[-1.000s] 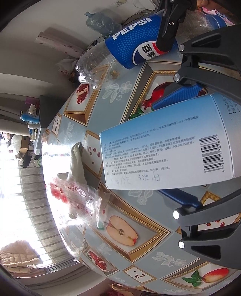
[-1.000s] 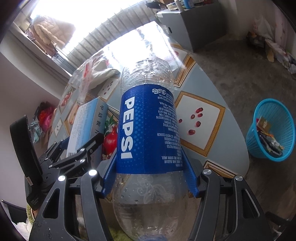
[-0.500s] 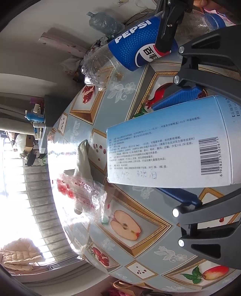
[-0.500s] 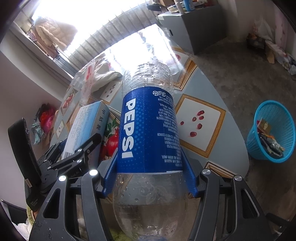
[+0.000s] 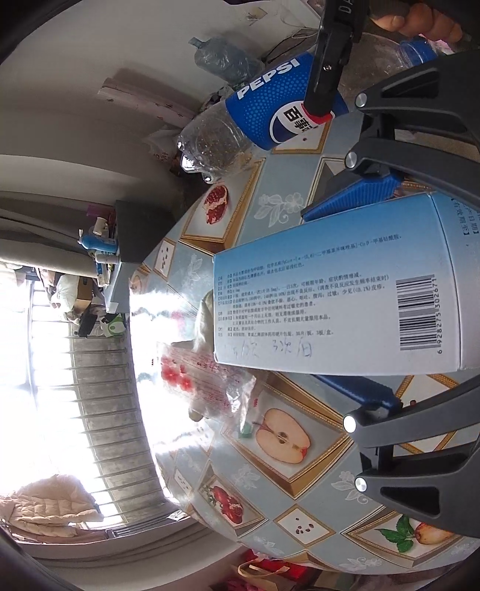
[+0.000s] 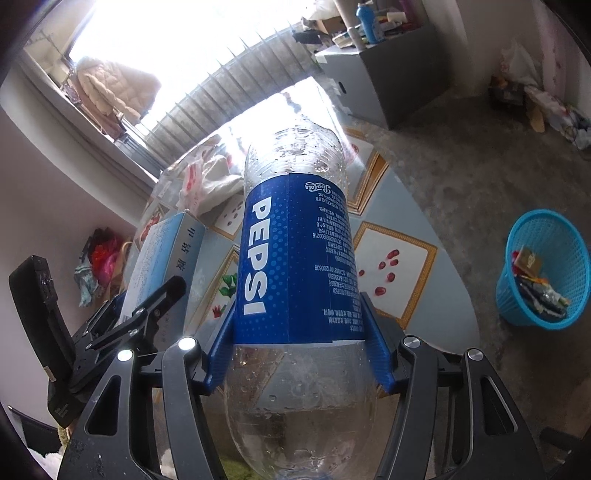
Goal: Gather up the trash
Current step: 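Carry the white box and Pepsi bottle over the blue wastebasket with both tools, then open both tools to drop the box and bottle into the wastebasket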
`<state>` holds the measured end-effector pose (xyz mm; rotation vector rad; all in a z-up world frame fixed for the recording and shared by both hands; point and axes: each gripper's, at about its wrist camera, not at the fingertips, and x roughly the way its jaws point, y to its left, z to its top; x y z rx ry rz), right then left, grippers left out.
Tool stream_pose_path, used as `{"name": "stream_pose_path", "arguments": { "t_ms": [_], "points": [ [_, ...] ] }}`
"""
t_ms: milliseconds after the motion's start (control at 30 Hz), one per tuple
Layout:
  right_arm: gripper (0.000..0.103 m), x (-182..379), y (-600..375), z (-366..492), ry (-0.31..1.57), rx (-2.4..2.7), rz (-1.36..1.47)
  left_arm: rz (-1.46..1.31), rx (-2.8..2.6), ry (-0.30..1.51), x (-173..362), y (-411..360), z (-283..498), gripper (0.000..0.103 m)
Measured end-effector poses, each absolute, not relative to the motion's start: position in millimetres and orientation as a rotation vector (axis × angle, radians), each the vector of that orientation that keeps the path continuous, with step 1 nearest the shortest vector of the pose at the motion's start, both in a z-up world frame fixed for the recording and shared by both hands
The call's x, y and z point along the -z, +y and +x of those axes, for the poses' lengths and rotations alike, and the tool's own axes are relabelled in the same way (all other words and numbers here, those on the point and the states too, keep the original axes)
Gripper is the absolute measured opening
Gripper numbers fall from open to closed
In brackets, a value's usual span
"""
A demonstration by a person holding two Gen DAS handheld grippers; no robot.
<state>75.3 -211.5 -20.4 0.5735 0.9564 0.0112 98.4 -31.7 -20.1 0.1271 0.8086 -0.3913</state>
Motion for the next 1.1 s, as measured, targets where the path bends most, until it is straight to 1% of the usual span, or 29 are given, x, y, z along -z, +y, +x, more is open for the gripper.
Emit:
{"name": "stream_pose_path", "arguments": {
  "t_ms": [267, 400, 533, 633, 767, 867, 1000, 1067, 1100],
  "points": [
    [0.058, 5, -255, 38, 0.83, 0.063, 0.66, 0.194, 0.525, 0.732, -20, -81, 92, 0.075],
    [0.058, -1, -303, 3, 0.75, 0.181, 0.721, 0.214, 0.658, 0.733, -36, -132, 89, 0.075],
    [0.058, 13, -358, -40, 0.704, 0.336, 0.829, 0.279, 0.799, 0.769, -36, -200, 88, 0.075],
    [0.058, 38, -394, -70, 0.702, 0.44, 0.931, 0.328, 0.915, 0.856, -18, -263, 93, 0.075],
    [0.058, 83, -427, -86, 0.722, 0.514, 1.086, 0.408, 1.012, 1.02, 23, -348, 102, 0.075],
    [0.058, 118, -451, -87, 0.731, 0.523, 1.206, 0.496, 1.032, 1.12, 62, -410, 106, 0.075],
    [0.059, 161, -491, -76, 0.743, 0.523, 1.371, 0.54, 1.037, 1.236, 106, -472, 119, 0.075],
    [0.062, 187, -516, -68, 0.751, 0.522, 1.461, 0.532, 1.028, 1.273, 123, -500, 126, 0.077],
    [0.064, 200, -529, -65, 0.744, 0.519, 1.496, 0.527, 1.019, 1.302, 133, -515, 127, 0.082]
  ]
}}
